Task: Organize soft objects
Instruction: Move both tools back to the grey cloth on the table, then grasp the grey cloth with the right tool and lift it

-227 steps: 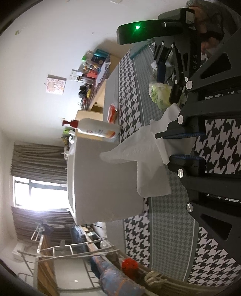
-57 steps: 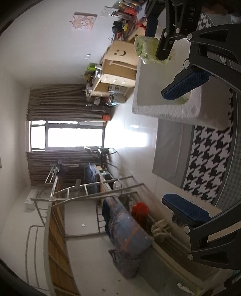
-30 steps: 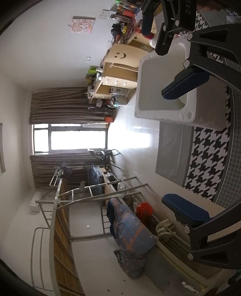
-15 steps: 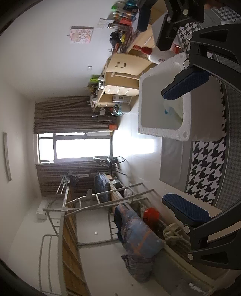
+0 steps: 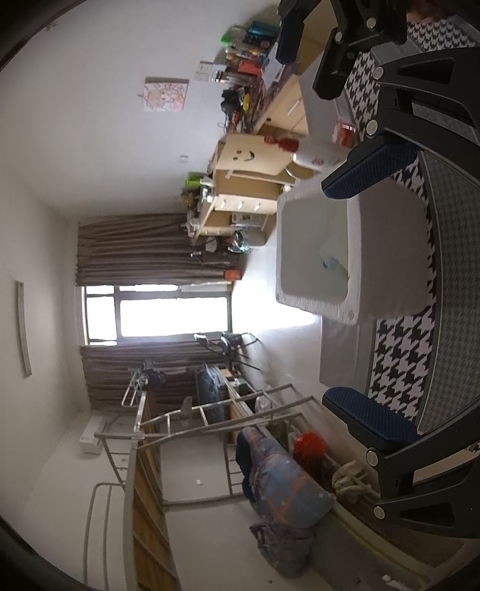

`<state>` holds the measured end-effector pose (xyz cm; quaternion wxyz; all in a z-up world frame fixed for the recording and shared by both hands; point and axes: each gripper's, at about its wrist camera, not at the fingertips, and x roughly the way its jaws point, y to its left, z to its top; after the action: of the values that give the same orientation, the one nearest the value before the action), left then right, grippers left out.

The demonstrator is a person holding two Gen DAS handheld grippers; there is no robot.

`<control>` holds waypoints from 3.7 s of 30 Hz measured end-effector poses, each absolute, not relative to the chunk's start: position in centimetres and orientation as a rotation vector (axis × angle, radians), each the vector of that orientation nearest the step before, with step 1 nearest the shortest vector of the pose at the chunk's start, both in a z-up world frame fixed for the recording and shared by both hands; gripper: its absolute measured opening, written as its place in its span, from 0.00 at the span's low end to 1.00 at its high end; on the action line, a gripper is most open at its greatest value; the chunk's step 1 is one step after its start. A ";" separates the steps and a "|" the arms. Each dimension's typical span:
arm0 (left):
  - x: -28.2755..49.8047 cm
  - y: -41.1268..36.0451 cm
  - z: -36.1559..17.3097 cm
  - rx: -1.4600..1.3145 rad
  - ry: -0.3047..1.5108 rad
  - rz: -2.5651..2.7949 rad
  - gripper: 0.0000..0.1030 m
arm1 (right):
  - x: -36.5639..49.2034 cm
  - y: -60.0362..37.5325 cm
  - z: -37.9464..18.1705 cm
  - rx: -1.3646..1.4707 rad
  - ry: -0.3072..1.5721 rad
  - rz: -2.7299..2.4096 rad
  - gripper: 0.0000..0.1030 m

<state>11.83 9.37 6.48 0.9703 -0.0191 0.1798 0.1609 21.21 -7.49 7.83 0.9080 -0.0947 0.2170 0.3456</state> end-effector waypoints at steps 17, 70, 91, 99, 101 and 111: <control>9.0 5.0 7.3 -0.012 0.317 0.230 0.99 | 17.6 -12.6 7.8 -0.167 0.385 0.653 0.93; 6.1 -1.7 2.3 -0.055 0.316 0.023 0.99 | 12.3 -21.4 2.7 -0.091 0.375 0.446 0.93; 7.1 -2.8 -2.1 -0.078 0.411 -0.043 0.99 | 12.7 -23.2 -2.3 -0.044 0.494 0.412 0.93; 7.5 -2.7 -3.3 -0.101 0.447 -0.046 0.99 | 12.6 -23.1 -3.9 -0.063 0.531 0.413 0.93; 7.6 -2.6 -3.6 -0.102 0.456 -0.041 0.99 | 12.6 -22.9 -4.4 -0.067 0.544 0.423 0.93; 8.3 -3.2 -4.9 -0.086 0.495 -0.041 0.99 | 12.8 -21.9 -7.1 -0.089 0.642 0.464 0.80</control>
<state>8.30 -3.16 -4.89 0.9684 -0.0426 0.2448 -0.0204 12.84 -21.95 -7.06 0.9217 -0.0435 0.3124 0.2258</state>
